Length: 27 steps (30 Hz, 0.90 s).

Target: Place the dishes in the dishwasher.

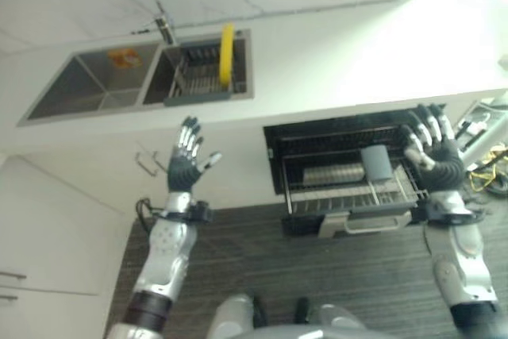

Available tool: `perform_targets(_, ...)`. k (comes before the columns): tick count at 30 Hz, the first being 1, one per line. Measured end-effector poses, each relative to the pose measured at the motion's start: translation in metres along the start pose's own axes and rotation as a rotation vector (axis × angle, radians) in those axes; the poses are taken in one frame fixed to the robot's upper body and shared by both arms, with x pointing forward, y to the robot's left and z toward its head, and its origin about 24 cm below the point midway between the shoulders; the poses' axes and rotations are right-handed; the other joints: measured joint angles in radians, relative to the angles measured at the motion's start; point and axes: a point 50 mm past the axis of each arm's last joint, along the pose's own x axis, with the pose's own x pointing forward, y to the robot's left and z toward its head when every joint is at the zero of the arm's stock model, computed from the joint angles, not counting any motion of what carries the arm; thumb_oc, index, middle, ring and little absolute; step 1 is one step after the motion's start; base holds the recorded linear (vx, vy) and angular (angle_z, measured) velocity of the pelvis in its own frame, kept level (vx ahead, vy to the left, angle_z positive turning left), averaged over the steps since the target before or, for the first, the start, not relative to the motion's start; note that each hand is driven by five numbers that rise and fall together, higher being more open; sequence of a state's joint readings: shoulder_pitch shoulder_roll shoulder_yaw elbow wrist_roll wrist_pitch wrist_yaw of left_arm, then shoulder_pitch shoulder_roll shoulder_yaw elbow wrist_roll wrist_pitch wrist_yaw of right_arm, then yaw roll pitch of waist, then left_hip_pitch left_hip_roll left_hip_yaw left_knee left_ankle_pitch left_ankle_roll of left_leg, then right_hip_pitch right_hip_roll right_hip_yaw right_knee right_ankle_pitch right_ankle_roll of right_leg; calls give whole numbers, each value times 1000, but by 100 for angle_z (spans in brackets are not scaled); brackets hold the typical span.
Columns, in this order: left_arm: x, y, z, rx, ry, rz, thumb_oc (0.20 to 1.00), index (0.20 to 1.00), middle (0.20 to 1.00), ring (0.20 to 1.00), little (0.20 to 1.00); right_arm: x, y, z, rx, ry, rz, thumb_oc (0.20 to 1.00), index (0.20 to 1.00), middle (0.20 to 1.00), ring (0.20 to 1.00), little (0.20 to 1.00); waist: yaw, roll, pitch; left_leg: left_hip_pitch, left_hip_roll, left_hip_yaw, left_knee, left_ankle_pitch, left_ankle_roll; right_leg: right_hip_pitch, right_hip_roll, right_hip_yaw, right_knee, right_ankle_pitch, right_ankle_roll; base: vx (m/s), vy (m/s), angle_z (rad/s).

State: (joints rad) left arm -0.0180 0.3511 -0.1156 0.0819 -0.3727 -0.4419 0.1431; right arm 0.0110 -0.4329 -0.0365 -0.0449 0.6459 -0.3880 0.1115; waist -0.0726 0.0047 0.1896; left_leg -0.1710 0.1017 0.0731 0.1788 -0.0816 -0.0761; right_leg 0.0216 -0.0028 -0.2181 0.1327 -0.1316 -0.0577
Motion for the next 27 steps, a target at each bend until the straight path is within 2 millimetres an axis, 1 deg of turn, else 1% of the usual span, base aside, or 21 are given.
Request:
perform_targets(1,-1,2,-3,4,12,8,1000,1000,1000,1000,1000,0,2,-2,-1,7,8,1000,1000,1000,1000,1000,0,6,4,2,20,-43,-84,36,-15,8,4,20,-13,4,7,253,272,-82)
perform_targets(2,-3,4,-7,6,29,16,1000,1000,1000,1000,1000,0,4,-3,-8,14,13,1000,1000,1000,1000,1000,4,12,14,-1,58,-70,-140,74,-23,21,8,54,-13,5,17,257,316,-93)
perform_targets(3,-6,6,-13,13,57,23,1000,1000,1000,1000,1000,0,5,-4,-7,20,10,1000,1000,1000,1000,1000,7,17,32,-3,106,-66,-142,84,-31,48,10,77,-7,8,17,274,397,-90)
perform_targets(5,-8,7,-17,13,74,19,1000,1000,1000,1000,1000,-2,2,-3,-15,19,-16,1000,1000,1000,1000,1000,-18,21,38,-7,146,-65,-107,85,-31,89,-9,114,-5,-16,50,291,442,-66)
perform_targets(7,-8,6,-15,6,53,8,1000,1000,1000,1000,1000,-2,0,0,-43,16,-16,1000,1000,1000,1000,1000,-31,25,36,28,121,-53,-78,85,-15,95,-60,155,32,-55,103,237,367,-49)
perform_targets(8,-7,5,-14,1,42,8,1000,1000,1000,1000,1000,-4,-6,3,-60,11,-31,1000,1000,1000,1000,1000,-42,40,33,63,102,-23,-92,87,-11,107,-81,161,44,-71,137,234,398,-25)
perform_targets(9,-3,5,-11,3,25,6,1000,1000,1000,1000,1000,-8,-10,3,-63,16,-63,1000,1000,1000,1000,1000,-50,25,38,89,63,0,-115,177,-25,115,-128,163,63,-86,167,228,396,-16)
perform_targets(10,0,4,-9,2,10,5,1000,1000,1000,1000,1000,-14,-12,1,-62,32,-75,1000,1000,1000,1000,1000,-53,-3,36,107,10,25,-129,169,4,111,-183,155,75,-68,177,242,402,-4)
perform_targets(11,7,2,-4,1,-14,-5,1000,1000,1000,1000,1000,-17,-12,2,-57,27,-86,1000,1000,1000,1000,1000,-55,-16,41,108,-25,34,-127,160,27,109,-218,150,80,-40,185,199,302,-8)
perform_targets(13,18,0,4,15,-58,-5,1000,1000,1000,1000,1000,-18,-8,2,-30,10,-95,1000,1000,1000,1000,1000,-54,-20,44,173,-72,56,-199,164,76,63,-265,151,146,10,209,181,274,-21)
perform_targets(15,25,1,11,35,-89,3,1000,1000,1000,1000,1000,-18,-8,2,-28,10,-89,1000,1000,1000,1000,1000,-53,-26,39,211,-85,79,-233,157,105,28,-238,149,123,0,223,94,233,-25)
perform_targets(16,26,4,14,76,-98,-2,1000,1000,1000,1000,1000,-18,-8,3,-28,3,-86,1000,1000,1000,1000,1000,-52,-40,29,211,-98,101,-237,150,114,-8,-222,144,100,40,227,-11,211,-37)
perform_targets(17,24,6,16,96,-103,-3,1000,1000,1000,1000,1000,-17,-7,4,-28,-1,-79,1000,1000,1000,1000,1000,-48,-49,24,211,-107,123,-249,150,114,-51,-211,113,92,75,223,-71,187,-57)
perform_targets(18,19,7,17,99,-104,2,1000,1000,1000,1000,1000,-17,-6,4,-21,-5,-77,1000,1000,1000,1000,1000,-36,-43,23,210,-106,139,-249,149,116,-66,-203,91,77,115,230,-105,125,-90)
perform_targets(20,11,9,22,133,-118,1,1000,1000,1000,1000,1000,-13,-1,5,-12,-17,-41,1000,1000,1000,1000,1000,8,-35,22,199,-78,225,-252,143,123,-72,-182,9,-10,190,222,-84,37,-112)
perform_targets(21,12,7,23,135,-121,-4,1000,1000,1000,1000,1000,-11,-1,6,-15,-23,-33,1000,1000,1000,1000,1000,7,-34,22,187,-72,232,-247,142,125,-70,-171,-41,9,162,225,-58,-4,-61)
perform_targets(22,12,6,23,131,-122,-6,1000,1000,1000,1000,1000,-9,0,7,-16,-26,-26,1000,1000,1000,1000,1000,10,-34,22,186,-69,232,-246,141,125,-54,-160,-61,14,132,218,-44,-22,-20)
perform_targets(24,11,7,24,131,-120,3,1000,1000,1000,1000,1000,0,7,8,-8,-43,14,1000,1000,1000,1000,1000,43,-36,21,182,-72,250,-242,137,119,-34,-153,-106,-11,95,185,-61,-142,-16)
perform_targets(25,8,9,22,131,-114,11,1000,1000,1000,1000,1000,3,11,8,-2,-44,34,1000,1000,1000,1000,1000,64,-35,18,172,-76,246,-233,139,114,-22,-147,-109,-40,81,163,-116,-262,11)
perform_targets(26,-1,7,15,101,-80,34,1000,1000,1000,1000,1000,5,14,3,-1,-23,55,1000,1000,1000,1000,1000,70,-5,12,144,-57,217,-204,141,101,-9,-118,-114,-76,95,139,-103,-221,26)
perform_targets(27,-8,8,10,96,-54,40,1000,1000,1000,1000,1000,4,14,1,-1,-8,53,1000,1000,1000,1000,1000,84,6,5,135,-43,210,-197,144,91,1,-107,-126,-99,105,130,-75,-195,31)
